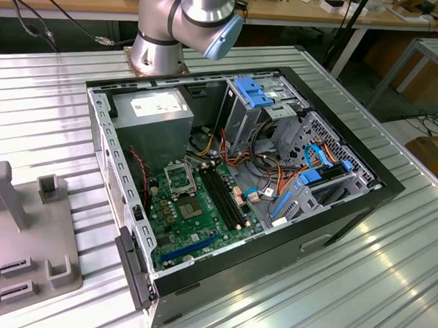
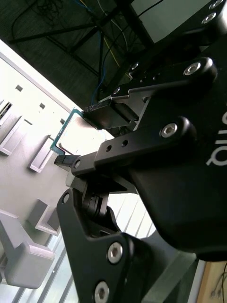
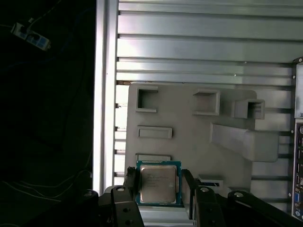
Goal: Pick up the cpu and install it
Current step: 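Pick up the cpu and move it towards the insertion slot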
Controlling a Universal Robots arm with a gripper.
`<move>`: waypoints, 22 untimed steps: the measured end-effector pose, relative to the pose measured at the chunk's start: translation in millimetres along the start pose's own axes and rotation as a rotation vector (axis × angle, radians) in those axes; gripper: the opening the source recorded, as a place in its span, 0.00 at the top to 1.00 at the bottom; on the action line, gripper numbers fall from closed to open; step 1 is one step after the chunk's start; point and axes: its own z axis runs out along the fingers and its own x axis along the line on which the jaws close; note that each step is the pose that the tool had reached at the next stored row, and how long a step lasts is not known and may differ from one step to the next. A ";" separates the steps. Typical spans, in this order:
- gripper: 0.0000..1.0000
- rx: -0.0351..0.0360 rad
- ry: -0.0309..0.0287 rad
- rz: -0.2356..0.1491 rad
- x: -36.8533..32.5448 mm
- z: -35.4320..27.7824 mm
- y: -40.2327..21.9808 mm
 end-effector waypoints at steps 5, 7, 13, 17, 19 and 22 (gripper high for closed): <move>0.53 0.0001 0.0002 0.000 -1.0 -0.2 0.0; 0.53 0.0000 0.0000 0.000 -2.4 -0.1 -0.1; 0.53 0.0001 0.0002 0.000 -4.5 -0.3 -0.2; 0.53 0.0000 -0.0001 0.000 -4.6 -2.3 -0.1; 0.53 -0.0001 -0.0001 0.000 -4.6 -3.7 0.0; 0.53 -0.0001 0.0002 0.000 -4.6 -14.3 0.2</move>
